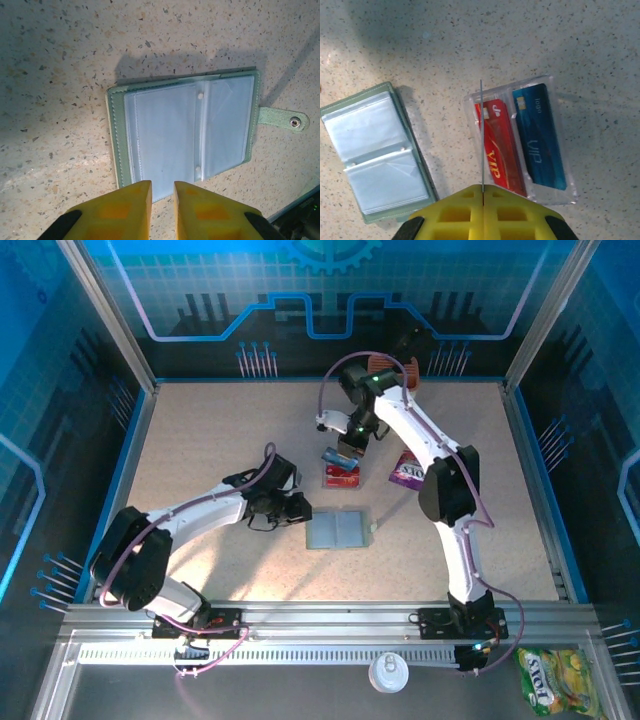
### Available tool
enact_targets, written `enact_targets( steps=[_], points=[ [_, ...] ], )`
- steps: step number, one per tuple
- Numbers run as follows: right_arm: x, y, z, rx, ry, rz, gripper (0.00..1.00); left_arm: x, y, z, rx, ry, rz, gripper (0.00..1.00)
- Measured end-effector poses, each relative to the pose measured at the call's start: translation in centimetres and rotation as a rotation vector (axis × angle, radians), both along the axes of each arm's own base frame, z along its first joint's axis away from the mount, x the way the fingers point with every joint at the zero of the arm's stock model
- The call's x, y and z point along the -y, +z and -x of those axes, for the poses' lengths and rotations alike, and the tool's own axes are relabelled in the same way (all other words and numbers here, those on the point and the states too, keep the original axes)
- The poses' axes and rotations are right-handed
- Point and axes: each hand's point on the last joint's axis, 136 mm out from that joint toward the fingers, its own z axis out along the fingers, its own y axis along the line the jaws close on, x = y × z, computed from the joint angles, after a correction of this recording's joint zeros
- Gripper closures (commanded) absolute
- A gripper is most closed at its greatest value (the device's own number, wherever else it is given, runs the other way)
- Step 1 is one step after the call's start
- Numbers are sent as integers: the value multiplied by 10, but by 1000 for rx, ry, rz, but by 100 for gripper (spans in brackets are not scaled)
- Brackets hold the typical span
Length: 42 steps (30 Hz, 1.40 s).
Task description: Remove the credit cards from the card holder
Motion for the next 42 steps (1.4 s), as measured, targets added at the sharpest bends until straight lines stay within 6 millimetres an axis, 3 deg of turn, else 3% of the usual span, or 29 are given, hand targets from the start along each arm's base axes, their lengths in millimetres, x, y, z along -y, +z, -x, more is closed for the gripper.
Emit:
enact_targets(
  steps=[7,17,25,35,42],
  points=[
    [4,-2,-22,28,28,4,100,-4,-3,3,-14,5,-20,81],
    [17,-17,-32,26,38,40,100,-5,-5,4,-34,5,-34,81],
    [18,-25,-34,22,44,52,82,-8,-11,6,-55,7,-61,79],
    [20,-29,-34,18,17,59,81,-9,-6,2,-31,-14,-76,79],
    [20,-14,-17,29,-120,16,79,-8,-8,2,-29,-23,-79,84]
  ],
)
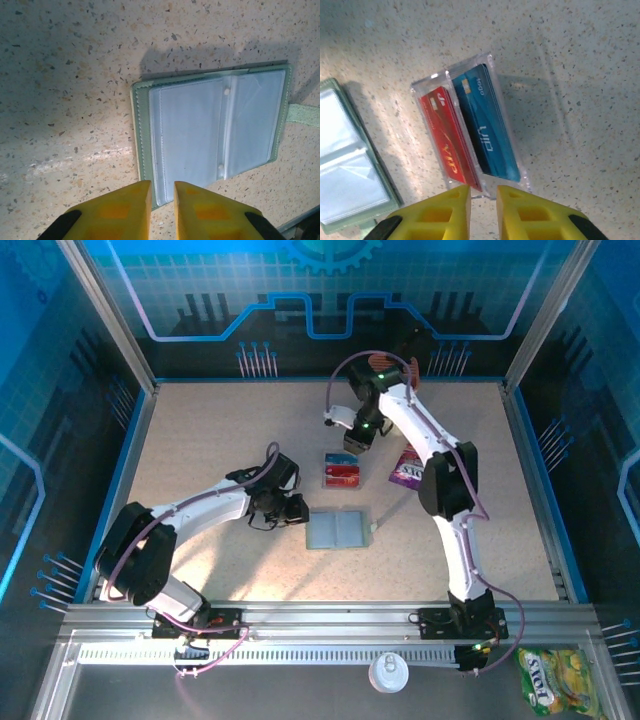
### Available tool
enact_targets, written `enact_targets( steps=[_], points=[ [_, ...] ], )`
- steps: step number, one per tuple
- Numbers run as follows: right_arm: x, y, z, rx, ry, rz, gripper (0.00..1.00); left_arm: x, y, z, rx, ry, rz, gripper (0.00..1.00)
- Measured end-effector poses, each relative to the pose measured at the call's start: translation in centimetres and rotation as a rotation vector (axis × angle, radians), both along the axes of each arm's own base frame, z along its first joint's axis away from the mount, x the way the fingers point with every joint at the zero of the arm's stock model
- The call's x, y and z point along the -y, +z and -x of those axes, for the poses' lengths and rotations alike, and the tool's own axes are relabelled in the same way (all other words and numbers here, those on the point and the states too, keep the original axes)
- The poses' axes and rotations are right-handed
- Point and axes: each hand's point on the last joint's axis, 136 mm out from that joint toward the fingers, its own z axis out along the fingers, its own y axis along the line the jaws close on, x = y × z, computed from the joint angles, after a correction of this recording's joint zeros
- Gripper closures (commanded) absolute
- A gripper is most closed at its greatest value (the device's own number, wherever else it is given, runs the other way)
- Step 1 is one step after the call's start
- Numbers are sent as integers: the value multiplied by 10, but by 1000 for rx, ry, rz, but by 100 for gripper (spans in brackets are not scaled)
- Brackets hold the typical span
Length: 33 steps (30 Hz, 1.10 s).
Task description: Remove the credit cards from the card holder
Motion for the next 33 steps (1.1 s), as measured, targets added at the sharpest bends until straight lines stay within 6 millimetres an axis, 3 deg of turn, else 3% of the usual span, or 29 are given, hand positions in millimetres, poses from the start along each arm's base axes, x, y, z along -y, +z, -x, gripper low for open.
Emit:
enact_targets(
  steps=[6,11,16,20,25,29,33],
  points=[
    [-18,7,32,23,-125,-80,79,4,1,-6,25,0,15,86],
    [-40,-5,65,-2,-200,-121,82,8,4,-13,57,1,35,86],
    [-44,-21,94,-57,-323,-158,87,8,0,-12,63,3,40,86],
    [-49,-27,113,-88,-404,-215,87,4,-9,-7,49,3,32,88],
    [-70,-34,140,-168,-476,-296,86,0,-20,0,27,9,22,91],
    [-79,-40,147,-235,-563,-302,86,-1,-26,4,8,19,27,97],
    [-83,-61,151,-331,-661,-284,85,2,-32,5,-11,15,35,100]
  ],
)
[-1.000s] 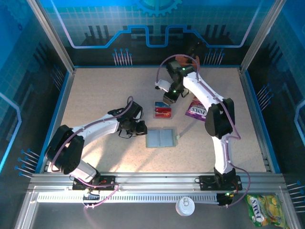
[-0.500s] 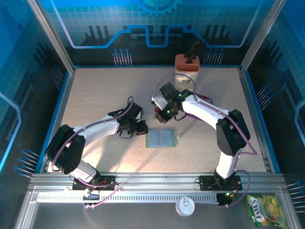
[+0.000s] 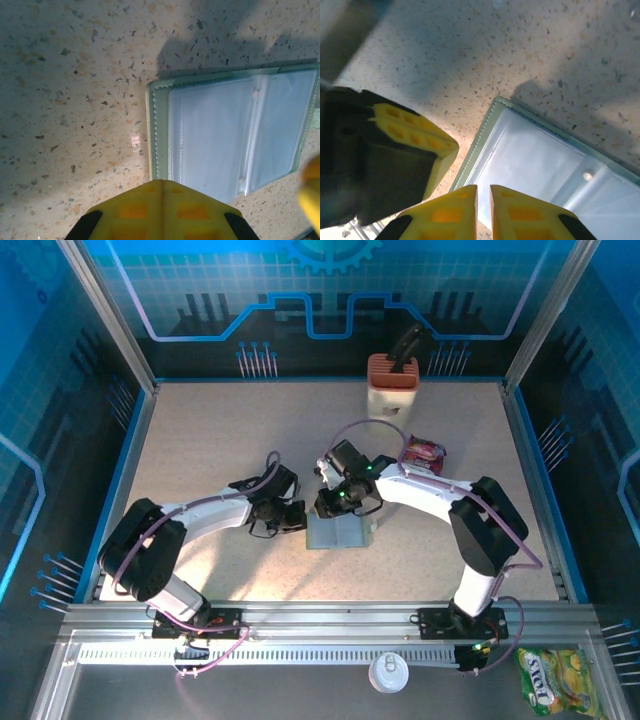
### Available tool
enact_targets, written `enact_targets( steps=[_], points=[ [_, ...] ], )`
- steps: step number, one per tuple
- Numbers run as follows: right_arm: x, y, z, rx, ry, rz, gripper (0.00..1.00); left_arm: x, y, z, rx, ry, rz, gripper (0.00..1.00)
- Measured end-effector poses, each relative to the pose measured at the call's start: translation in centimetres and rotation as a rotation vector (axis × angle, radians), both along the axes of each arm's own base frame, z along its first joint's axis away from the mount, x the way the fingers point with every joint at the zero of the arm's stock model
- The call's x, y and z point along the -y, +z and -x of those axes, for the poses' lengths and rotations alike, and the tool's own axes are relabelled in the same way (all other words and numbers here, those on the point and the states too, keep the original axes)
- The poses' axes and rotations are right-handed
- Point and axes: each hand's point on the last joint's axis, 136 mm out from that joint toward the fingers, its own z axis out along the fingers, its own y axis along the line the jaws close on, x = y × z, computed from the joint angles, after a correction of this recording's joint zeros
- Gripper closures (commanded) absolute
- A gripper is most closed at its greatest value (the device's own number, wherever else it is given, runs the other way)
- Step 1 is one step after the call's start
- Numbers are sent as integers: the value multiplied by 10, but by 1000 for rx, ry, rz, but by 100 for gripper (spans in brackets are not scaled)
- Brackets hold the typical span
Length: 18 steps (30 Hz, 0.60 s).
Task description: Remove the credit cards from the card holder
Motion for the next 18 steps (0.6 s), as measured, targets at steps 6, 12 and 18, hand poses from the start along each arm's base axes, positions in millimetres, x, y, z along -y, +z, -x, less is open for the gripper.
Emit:
enact_targets(
  steps=[6,12,18],
  points=[
    [1,-27,15,-118,-49,12,85,-2,-8,6,-24,-4,-4,100],
    [0,-34,17,-148,-64,16,83,0,-12,8,-45,-8,1,100],
    [2,-46,19,-173,-70,38,82,7,-8,6,-45,1,43,98]
  ],
)
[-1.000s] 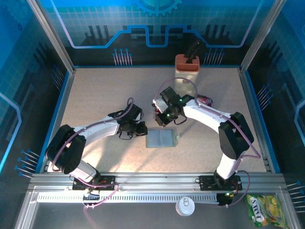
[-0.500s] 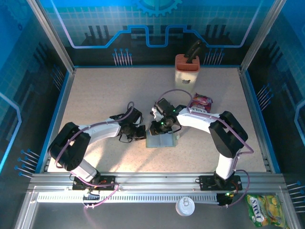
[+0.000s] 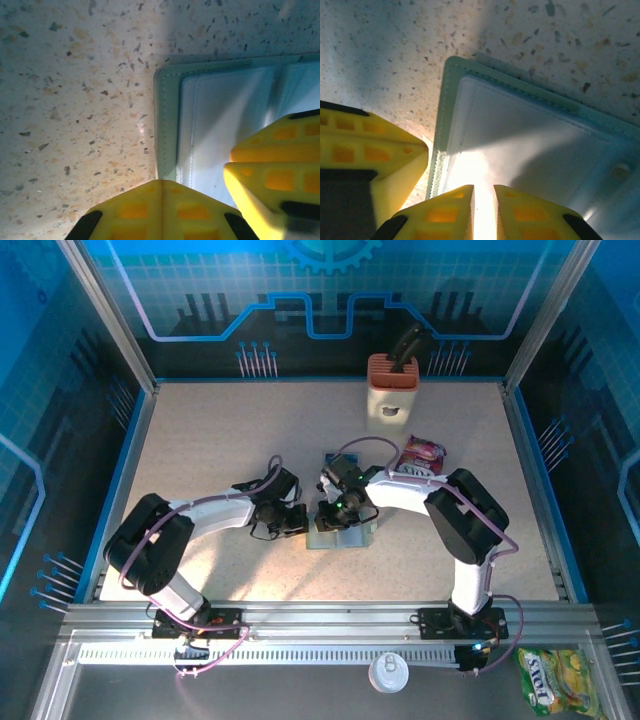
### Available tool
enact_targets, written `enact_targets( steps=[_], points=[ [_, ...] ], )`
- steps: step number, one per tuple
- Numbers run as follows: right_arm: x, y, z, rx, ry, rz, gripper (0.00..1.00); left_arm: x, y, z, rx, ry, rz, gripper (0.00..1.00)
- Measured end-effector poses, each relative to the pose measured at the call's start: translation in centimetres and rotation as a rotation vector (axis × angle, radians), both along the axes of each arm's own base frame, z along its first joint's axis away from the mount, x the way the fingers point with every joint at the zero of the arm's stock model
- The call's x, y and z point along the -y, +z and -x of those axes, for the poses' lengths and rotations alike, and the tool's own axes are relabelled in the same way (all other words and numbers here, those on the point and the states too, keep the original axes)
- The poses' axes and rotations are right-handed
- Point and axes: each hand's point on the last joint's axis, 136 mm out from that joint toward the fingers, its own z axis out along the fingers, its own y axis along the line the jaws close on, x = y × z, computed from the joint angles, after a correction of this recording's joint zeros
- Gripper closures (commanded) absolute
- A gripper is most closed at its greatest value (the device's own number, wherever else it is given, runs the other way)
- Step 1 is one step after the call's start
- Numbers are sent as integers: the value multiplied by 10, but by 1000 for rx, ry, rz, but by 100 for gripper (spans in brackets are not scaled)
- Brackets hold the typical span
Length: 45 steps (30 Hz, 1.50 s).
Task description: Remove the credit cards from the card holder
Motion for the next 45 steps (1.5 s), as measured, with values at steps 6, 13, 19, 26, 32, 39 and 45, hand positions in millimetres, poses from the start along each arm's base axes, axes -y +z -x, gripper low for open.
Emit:
enact_targets(
  steps=[6,13,19,26,32,39,45],
  points=[
    [0,-3,0,-6,-1,4,82,6,-4,2,-24,6,34,100],
    [1,-3,0,-3,-4,10,83,3,-12,3,-62,15,36,100],
    [7,-4,0,10,4,41,84,3,-12,2,-68,18,45,100],
    [20,-2,1,34,32,105,80,3,-12,2,-71,19,48,96],
    [33,17,-4,118,65,140,58,-6,1,-2,-29,44,25,66],
    [74,56,-38,282,12,191,0,-24,52,-26,187,66,4,1],
    [152,79,-75,426,-145,294,0,-71,69,-46,306,145,-122,1]
  ],
)
